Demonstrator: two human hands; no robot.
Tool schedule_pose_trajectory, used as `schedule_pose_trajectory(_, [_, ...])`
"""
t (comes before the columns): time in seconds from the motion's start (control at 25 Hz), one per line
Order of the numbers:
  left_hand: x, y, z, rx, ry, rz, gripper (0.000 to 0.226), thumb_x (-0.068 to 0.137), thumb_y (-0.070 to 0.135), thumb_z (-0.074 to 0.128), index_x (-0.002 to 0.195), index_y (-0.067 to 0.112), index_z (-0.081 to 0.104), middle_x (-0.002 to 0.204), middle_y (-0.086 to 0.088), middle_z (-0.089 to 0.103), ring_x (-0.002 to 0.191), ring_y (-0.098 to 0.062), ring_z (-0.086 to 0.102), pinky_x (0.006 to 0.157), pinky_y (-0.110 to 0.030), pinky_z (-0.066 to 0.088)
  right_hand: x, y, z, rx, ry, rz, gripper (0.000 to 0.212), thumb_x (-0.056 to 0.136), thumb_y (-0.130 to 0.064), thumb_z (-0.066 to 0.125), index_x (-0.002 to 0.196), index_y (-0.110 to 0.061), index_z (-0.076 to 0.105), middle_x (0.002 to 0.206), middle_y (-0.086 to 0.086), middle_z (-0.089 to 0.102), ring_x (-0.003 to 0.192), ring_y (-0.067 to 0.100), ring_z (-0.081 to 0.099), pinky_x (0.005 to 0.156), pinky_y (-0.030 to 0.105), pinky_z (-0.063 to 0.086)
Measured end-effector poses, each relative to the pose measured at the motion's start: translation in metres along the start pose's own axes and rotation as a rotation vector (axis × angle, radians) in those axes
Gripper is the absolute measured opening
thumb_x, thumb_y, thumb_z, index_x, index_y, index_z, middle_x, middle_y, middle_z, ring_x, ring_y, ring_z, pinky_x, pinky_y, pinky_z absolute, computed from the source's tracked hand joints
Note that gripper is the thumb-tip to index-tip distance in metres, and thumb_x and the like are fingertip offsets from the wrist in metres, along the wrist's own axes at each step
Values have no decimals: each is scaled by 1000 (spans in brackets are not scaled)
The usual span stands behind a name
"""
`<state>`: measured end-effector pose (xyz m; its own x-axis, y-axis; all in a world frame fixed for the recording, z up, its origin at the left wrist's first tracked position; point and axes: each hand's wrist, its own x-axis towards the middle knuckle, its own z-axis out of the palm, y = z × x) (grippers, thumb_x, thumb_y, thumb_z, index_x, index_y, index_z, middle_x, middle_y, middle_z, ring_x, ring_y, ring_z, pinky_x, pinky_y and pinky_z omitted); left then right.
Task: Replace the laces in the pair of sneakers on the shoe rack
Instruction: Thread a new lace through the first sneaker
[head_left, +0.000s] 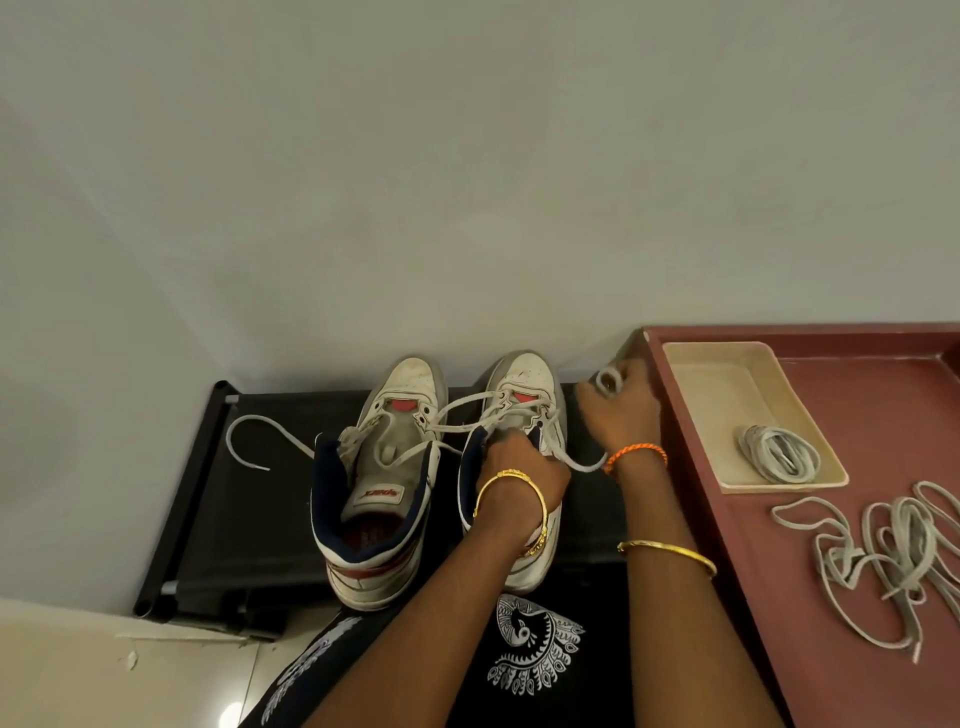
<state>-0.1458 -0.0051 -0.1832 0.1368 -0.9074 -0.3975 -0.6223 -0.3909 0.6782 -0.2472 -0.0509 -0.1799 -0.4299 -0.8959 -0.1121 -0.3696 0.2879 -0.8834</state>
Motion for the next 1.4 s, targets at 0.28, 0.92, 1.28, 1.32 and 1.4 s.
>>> schedule_pose_trajectory(0.28, [8, -4, 5, -14, -14, -4, 42, 83, 12, 60, 122, 1, 46, 114, -14, 60, 102, -30, 60, 73, -28, 46, 7, 21, 33, -159, -401, 97, 24, 91, -28, 51, 80, -11, 63, 80, 9, 63, 75, 21, 58, 66, 29, 43])
schedule_pose_trajectory(0.92, [18, -8, 13, 13, -13, -59, 48, 83, 19, 61, 126, 3, 45, 119, -16, 58, 107, -34, 59, 86, -40, 52, 16, 9, 16, 184, -370, 171, 25, 88, -13, 60, 63, -11, 55, 54, 3, 52, 49, 15, 47, 41, 17, 37])
schedule_pose_trajectory(1.28, [21, -9, 18, 39, -13, -90, 52, 84, 16, 58, 130, 0, 40, 123, -18, 57, 113, -35, 56, 93, -38, 49, -3, -81, -44, 766, -133, -67, 28, 78, -12, 57, 52, -16, 46, 47, -4, 35, 37, 9, 28, 39, 17, 25])
schedule_pose_trajectory(1.32, [22, -10, 18, 25, -15, -90, 52, 84, 16, 58, 130, 1, 41, 124, -16, 57, 114, -33, 56, 94, -35, 47, -1, -70, -38, 541, -58, -77, 27, 76, -12, 58, 52, -16, 47, 47, -5, 39, 42, 10, 34, 45, 19, 31])
schedule_pose_trajectory(1.4, [23, -11, 18, -3, -10, -90, 51, 81, 16, 60, 128, 3, 45, 121, -15, 58, 111, -32, 58, 92, -36, 49, 9, -36, -21, 41, -4, -53, 14, 78, -14, 61, 66, -12, 54, 59, -2, 51, 59, 13, 48, 63, 26, 40])
